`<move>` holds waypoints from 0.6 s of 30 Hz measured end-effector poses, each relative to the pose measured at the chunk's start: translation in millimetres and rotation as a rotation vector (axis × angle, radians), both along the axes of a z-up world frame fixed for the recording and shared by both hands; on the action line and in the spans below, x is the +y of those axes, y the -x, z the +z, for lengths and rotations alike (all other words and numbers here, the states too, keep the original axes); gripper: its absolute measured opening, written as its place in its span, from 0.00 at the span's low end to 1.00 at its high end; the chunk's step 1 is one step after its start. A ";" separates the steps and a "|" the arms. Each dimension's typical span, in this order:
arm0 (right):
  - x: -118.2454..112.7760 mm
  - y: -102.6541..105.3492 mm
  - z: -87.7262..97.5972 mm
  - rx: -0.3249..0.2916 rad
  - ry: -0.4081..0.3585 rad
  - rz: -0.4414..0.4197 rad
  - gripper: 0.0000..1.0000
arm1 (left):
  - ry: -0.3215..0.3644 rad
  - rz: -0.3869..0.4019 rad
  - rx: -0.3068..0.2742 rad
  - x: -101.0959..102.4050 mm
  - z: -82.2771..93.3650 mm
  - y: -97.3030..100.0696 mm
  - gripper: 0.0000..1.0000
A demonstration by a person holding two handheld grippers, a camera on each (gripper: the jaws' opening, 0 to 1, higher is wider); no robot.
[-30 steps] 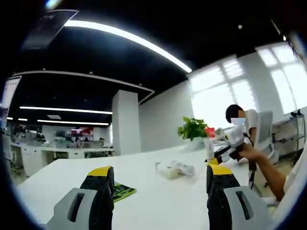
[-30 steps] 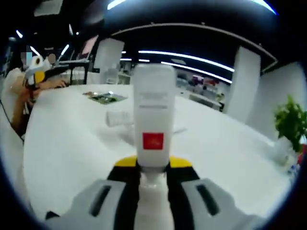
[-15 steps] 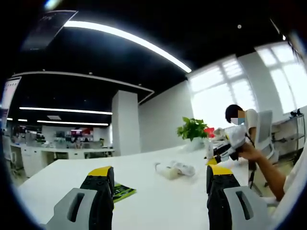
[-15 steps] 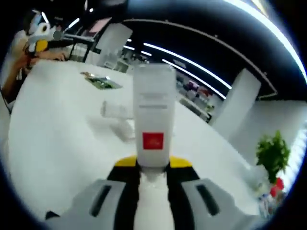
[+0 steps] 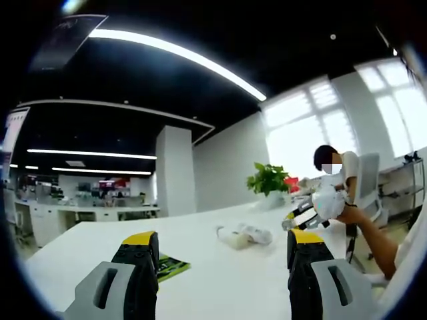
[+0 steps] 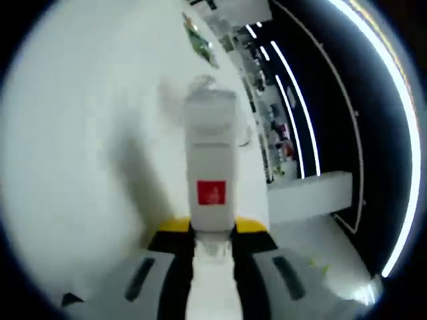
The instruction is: Arrange the skincare products in the storage area until every visible bottle or jar stands upright without overlapping.
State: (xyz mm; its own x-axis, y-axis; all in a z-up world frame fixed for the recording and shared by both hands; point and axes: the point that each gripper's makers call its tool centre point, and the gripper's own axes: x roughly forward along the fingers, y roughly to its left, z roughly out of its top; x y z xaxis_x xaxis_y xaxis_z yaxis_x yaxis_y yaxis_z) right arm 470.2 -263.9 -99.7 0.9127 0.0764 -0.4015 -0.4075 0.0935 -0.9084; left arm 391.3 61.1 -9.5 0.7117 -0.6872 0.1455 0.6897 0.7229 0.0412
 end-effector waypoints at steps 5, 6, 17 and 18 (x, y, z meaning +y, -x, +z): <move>-1.9 -0.5 1.0 -0.003 0.002 -0.003 0.20 | 0.003 -0.002 0.000 0.1 0.3 0.7 0.81; -2.6 -0.4 1.0 -0.001 0.006 -0.003 0.20 | -0.001 -0.001 -0.002 0.0 0.1 1.0 0.81; -8.2 -1.0 2.2 0.007 0.018 -0.001 0.21 | -0.001 0.005 -0.004 1.5 -0.1 0.4 0.81; -8.5 -0.8 2.1 0.007 0.020 -0.003 0.21 | 0.000 0.006 -0.003 1.7 -0.2 0.3 0.81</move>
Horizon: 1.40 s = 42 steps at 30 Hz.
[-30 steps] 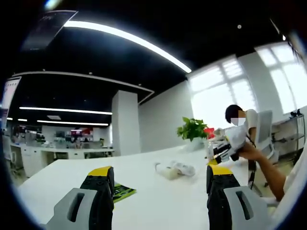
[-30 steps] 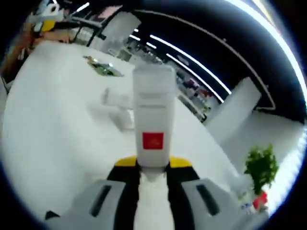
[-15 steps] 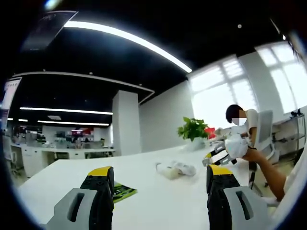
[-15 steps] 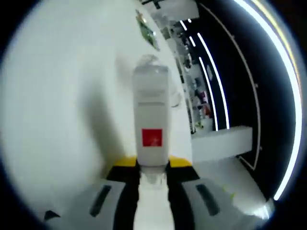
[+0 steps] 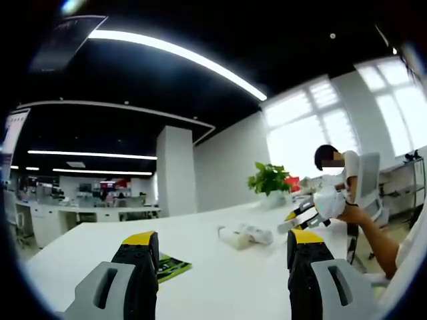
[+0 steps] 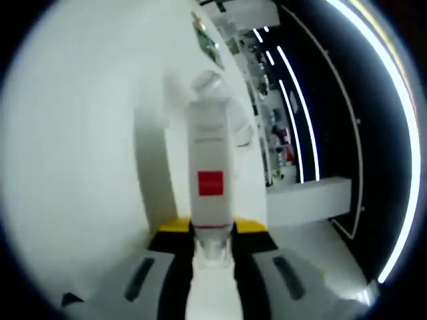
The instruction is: Arrange the skincare products in the storage area until every visible bottle or jar stands upright without overlapping.
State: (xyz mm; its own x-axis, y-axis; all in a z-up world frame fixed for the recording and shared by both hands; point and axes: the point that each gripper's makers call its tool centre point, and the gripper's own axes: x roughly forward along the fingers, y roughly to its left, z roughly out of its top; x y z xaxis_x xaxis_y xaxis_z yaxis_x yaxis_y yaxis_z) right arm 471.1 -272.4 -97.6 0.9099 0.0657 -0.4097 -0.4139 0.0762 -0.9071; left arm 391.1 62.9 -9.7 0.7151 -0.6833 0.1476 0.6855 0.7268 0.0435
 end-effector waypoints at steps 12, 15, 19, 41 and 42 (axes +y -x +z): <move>1.1 6.1 2.9 0.009 -0.029 0.027 0.23 | 0.005 0.001 0.022 1.4 -1.2 0.3 0.81; 1.9 6.8 2.3 0.013 -0.032 0.028 0.23 | 0.014 0.000 0.024 1.9 -0.5 0.8 0.81; 4.2 8.9 2.0 0.011 -0.003 0.035 0.23 | -0.005 0.001 0.010 1.5 -1.1 1.2 0.81; -9.3 31.2 22.7 0.034 -0.152 -0.012 0.45 | 0.090 -0.038 0.044 -0.5 2.9 -7.5 0.90; -10.0 32.0 25.2 0.031 -0.163 -0.012 0.43 | 0.092 -0.039 0.042 0.0 3.8 -7.9 0.89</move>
State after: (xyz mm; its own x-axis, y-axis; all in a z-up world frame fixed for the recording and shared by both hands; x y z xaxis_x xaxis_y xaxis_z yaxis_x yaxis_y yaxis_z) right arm 439.1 -282.4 -72.4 0.8983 0.1224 -0.4220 -0.4393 0.2262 -0.8694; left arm 398.9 62.9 -5.9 0.6953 -0.6954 0.1817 0.7129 0.6993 -0.0519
